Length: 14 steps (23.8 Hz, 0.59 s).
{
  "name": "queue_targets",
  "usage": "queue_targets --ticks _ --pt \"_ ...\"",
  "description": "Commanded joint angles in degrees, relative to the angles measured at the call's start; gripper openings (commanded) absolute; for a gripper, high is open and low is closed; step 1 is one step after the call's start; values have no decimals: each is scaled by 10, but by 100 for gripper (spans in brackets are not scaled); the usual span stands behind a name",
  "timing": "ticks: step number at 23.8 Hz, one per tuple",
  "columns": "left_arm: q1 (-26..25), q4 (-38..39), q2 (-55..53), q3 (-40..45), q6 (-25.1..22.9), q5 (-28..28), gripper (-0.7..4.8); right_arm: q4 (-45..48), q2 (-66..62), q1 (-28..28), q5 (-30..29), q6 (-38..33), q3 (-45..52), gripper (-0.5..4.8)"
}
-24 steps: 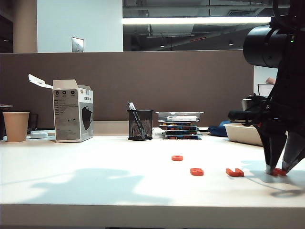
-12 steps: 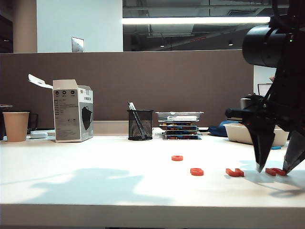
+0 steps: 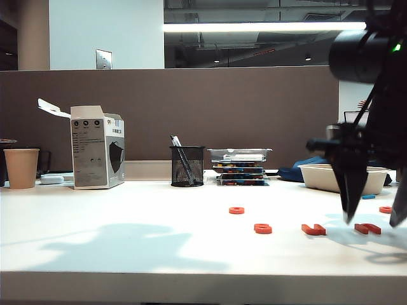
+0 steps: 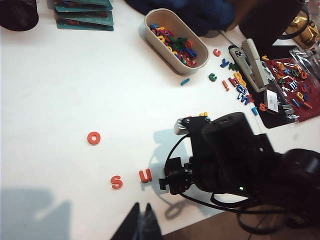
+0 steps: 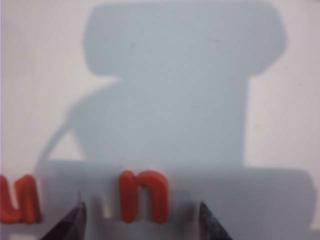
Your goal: Select the appropriate letters from the row of letter magnets placed on the table to arrange into the word "sun".
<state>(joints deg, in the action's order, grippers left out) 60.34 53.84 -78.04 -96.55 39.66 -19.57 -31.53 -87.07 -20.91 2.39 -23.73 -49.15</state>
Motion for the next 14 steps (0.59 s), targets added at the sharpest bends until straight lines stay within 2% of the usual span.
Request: queue_targets --ticks 1,5,11,12,14 --pt "1 -3 1 -2 -2 -1 -5 21 34 -1 2 0 -4 283" --pt "1 -4 1 -2 -2 -1 -5 27 58 -1 2 14 -21 283" --pt "-1 -21 -2 -2 -3 -10 -5 9 71 1 11 63 -102 265" --pt "-1 -21 -2 -2 -11 -9 -6 9 80 2 22 76 -111 219" --pt "-5 -47 -2 -2 -80 -7 -6 9 96 2 42 99 -118 113"
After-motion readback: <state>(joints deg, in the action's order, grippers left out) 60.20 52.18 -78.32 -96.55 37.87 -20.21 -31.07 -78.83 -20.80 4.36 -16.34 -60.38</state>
